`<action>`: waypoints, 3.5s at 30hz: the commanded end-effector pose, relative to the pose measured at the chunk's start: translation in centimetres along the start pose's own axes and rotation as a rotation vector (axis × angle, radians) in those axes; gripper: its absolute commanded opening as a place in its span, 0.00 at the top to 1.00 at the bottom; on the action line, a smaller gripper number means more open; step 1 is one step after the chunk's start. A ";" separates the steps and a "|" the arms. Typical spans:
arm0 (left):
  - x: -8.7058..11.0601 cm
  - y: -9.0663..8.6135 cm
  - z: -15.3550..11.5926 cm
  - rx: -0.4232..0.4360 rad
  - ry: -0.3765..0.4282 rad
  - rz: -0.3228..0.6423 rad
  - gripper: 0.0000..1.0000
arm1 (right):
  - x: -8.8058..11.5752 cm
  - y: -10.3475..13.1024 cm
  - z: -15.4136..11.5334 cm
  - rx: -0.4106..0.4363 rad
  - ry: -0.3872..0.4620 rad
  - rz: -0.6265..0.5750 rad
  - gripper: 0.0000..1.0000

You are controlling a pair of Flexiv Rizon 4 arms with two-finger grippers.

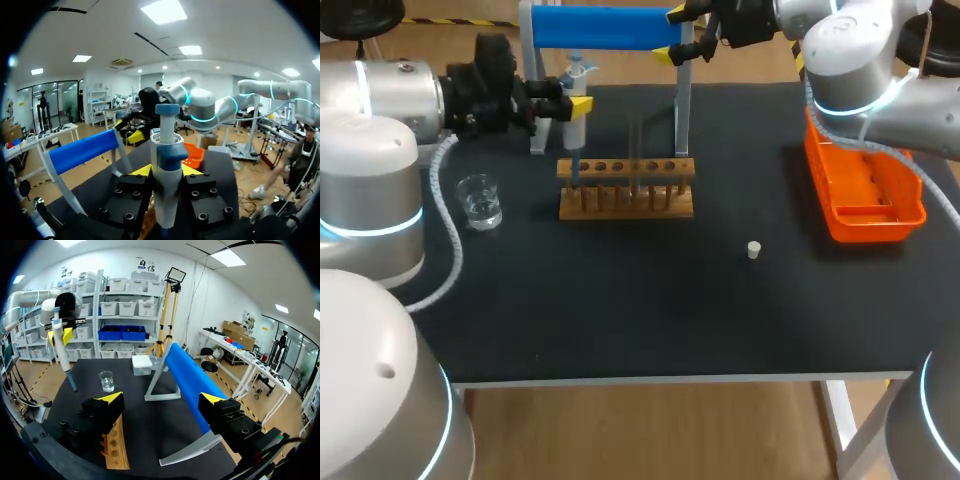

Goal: Invert the test tube, pick up the pipette, mount the tip to pipette, aspirate from beaker and dispense into the tube, eject the tip, return the pipette, and cap with the stopper.

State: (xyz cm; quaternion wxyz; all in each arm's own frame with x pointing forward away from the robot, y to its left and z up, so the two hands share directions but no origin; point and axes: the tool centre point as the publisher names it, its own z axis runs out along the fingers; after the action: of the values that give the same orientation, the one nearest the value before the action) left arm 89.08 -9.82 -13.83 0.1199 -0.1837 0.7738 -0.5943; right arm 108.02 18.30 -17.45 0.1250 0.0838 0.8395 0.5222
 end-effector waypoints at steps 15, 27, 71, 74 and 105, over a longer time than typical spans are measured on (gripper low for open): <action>-7.6 1.6 -0.3 -0.187 -0.153 -0.055 1.00 | 0.0 0.0 0.0 0.003 0.001 0.000 0.00; -8.2 1.8 -0.5 -0.192 -0.172 -0.064 1.00 | 0.0 0.0 0.0 0.003 0.001 0.000 0.00; -18.2 2.3 2.6 -0.346 -0.513 -0.158 1.00 | 0.0 0.0 0.0 0.003 0.001 0.000 0.00; -19.3 2.3 2.6 -0.343 -0.544 -0.167 1.00 | 0.0 0.0 0.0 0.003 0.001 0.000 0.00; -26.5 2.8 4.6 -0.440 -0.776 -0.289 1.00 | 0.0 0.0 0.0 0.003 0.001 0.000 0.00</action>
State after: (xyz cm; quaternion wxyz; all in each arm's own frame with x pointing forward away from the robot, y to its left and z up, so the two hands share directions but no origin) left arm 113.84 -1.30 -18.70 0.2850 -0.5017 0.7366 -0.3528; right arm 108.02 18.30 -17.46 0.1250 0.0837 0.8395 0.5221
